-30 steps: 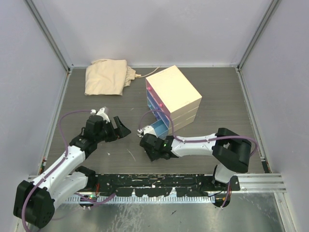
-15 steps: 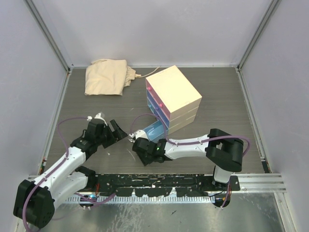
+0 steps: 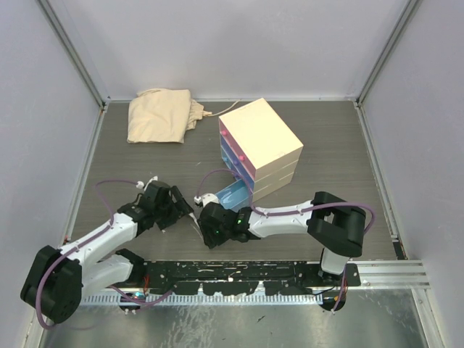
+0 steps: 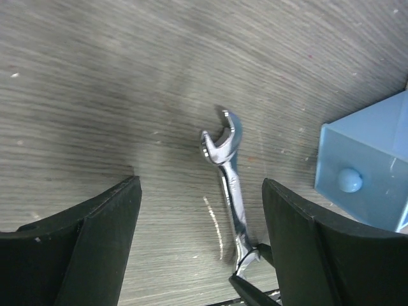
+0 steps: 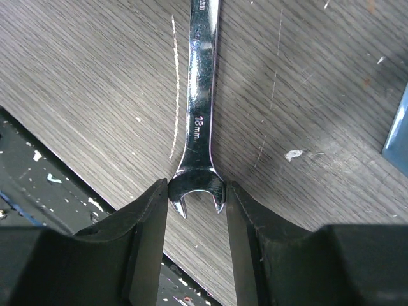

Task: Sort the tools into containers
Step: Move the wrench to the center of the board.

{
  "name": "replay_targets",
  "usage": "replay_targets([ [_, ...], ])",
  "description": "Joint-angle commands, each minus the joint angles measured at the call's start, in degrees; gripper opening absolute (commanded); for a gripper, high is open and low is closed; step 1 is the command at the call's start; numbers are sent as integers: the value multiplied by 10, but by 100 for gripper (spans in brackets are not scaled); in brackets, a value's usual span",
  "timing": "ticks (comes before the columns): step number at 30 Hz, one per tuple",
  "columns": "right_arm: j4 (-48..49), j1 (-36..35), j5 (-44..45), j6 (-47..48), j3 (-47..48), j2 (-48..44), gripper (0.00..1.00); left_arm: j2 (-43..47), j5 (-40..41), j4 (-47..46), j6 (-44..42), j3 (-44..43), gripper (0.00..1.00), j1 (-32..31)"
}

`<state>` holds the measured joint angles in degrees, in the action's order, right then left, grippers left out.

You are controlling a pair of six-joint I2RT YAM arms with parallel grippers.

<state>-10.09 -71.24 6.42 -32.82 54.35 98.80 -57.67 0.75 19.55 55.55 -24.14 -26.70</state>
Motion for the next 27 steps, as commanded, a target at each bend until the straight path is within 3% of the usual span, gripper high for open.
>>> replay_targets([
  [1,40,18,-56,-27,-36,-16,39,-26,29,-38,29,-8,77,-24],
  [19,77,44,-93,-42,-70,-30,39,-113,42,-194,82,54,55,-32],
  [27,78,46,-91,-43,-71,-27,39,-120,38,-227,90,73,38,-32],
])
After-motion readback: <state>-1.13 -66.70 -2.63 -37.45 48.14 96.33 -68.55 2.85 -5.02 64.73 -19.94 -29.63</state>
